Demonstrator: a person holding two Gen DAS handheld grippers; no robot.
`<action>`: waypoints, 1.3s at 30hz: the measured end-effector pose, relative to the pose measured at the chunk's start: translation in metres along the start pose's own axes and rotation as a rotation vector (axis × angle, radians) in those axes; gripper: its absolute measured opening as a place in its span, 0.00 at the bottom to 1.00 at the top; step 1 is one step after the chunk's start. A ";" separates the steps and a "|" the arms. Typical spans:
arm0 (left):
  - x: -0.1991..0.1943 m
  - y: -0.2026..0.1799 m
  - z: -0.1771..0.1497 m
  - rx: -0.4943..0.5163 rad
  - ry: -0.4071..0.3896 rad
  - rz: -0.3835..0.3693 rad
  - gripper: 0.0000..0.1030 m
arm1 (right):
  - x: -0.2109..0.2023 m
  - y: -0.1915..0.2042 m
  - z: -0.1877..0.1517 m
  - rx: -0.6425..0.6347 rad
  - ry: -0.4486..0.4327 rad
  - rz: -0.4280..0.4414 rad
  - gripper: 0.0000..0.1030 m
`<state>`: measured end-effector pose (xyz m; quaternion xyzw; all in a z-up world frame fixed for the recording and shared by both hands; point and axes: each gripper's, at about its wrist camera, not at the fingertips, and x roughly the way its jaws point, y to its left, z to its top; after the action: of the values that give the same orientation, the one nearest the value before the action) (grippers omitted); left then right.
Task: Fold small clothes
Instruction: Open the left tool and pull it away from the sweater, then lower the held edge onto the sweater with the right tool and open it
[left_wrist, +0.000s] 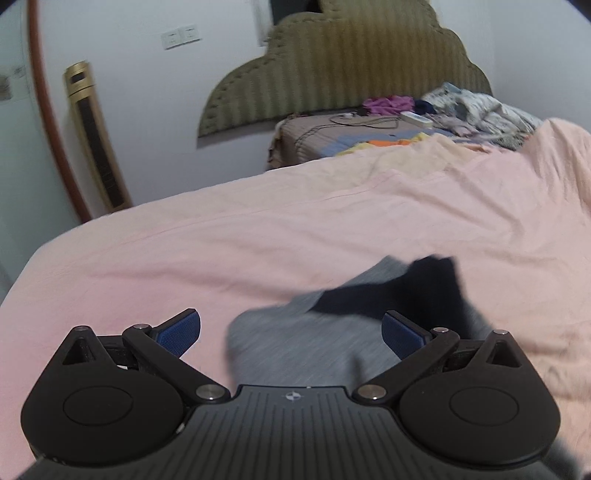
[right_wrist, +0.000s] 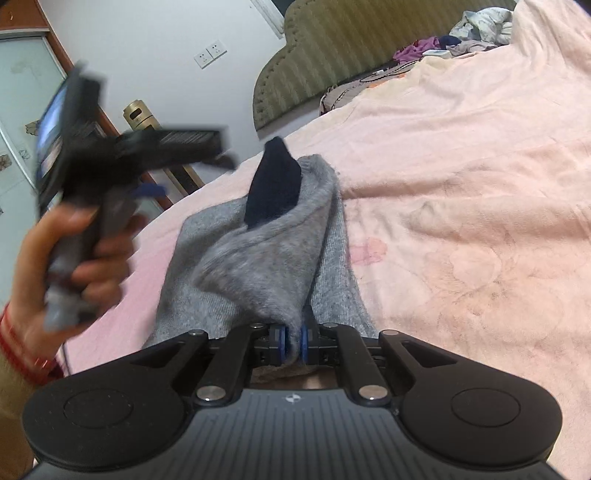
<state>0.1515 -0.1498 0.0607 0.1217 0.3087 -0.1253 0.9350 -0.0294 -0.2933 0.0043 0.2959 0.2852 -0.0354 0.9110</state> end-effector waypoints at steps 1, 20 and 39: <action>-0.005 0.008 -0.005 -0.012 0.002 0.001 1.00 | 0.001 0.000 0.001 0.002 0.003 -0.003 0.09; -0.052 0.038 -0.112 0.036 0.102 -0.159 1.00 | -0.007 -0.036 0.018 0.234 -0.024 0.081 0.31; -0.001 0.071 -0.113 -0.381 0.266 -0.549 0.93 | 0.030 -0.060 0.048 0.137 0.151 0.181 0.64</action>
<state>0.1109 -0.0487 -0.0159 -0.1272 0.4668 -0.2951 0.8239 0.0052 -0.3663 -0.0112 0.3836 0.3221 0.0500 0.8641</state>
